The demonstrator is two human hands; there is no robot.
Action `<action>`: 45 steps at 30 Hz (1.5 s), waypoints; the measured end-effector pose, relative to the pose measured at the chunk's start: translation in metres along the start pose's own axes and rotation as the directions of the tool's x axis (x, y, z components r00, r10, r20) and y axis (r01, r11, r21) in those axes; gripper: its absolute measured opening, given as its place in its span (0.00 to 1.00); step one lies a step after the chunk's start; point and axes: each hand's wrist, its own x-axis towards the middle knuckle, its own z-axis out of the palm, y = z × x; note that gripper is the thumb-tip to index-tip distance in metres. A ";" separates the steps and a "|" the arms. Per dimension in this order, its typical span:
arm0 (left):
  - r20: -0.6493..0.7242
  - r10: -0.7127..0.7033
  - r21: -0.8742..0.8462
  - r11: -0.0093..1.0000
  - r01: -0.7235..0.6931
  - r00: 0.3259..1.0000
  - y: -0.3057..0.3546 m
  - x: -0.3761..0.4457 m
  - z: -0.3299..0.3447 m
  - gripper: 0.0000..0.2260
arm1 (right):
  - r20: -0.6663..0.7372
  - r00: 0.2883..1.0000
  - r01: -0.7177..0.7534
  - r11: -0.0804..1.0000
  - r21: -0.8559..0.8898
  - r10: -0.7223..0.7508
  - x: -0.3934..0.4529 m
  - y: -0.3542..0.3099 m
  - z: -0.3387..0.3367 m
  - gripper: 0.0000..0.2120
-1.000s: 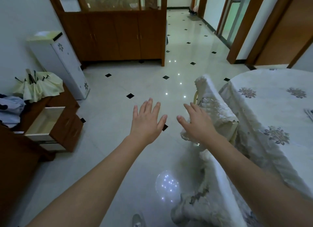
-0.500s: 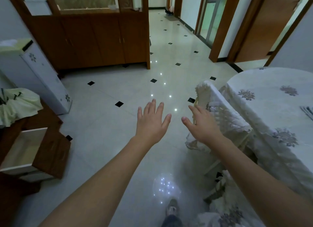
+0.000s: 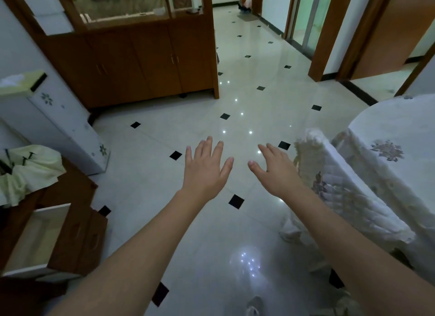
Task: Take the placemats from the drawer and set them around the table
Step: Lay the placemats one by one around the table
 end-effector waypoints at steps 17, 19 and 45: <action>0.051 0.357 -0.127 0.929 -0.349 0.933 0.070 0.205 0.034 0.28 | -0.178 0.930 -0.338 0.939 -0.064 0.322 0.110 0.081 -0.062 0.32; 0.060 0.436 -0.165 0.891 -0.422 0.898 0.091 0.233 0.039 0.29 | -0.217 0.892 -0.417 0.907 -0.058 0.396 0.112 0.096 -0.074 0.33; 0.044 0.944 -0.179 0.329 -0.927 0.326 0.432 0.253 0.058 0.28 | -0.418 0.311 -0.855 0.443 0.268 0.853 -0.021 0.304 -0.171 0.32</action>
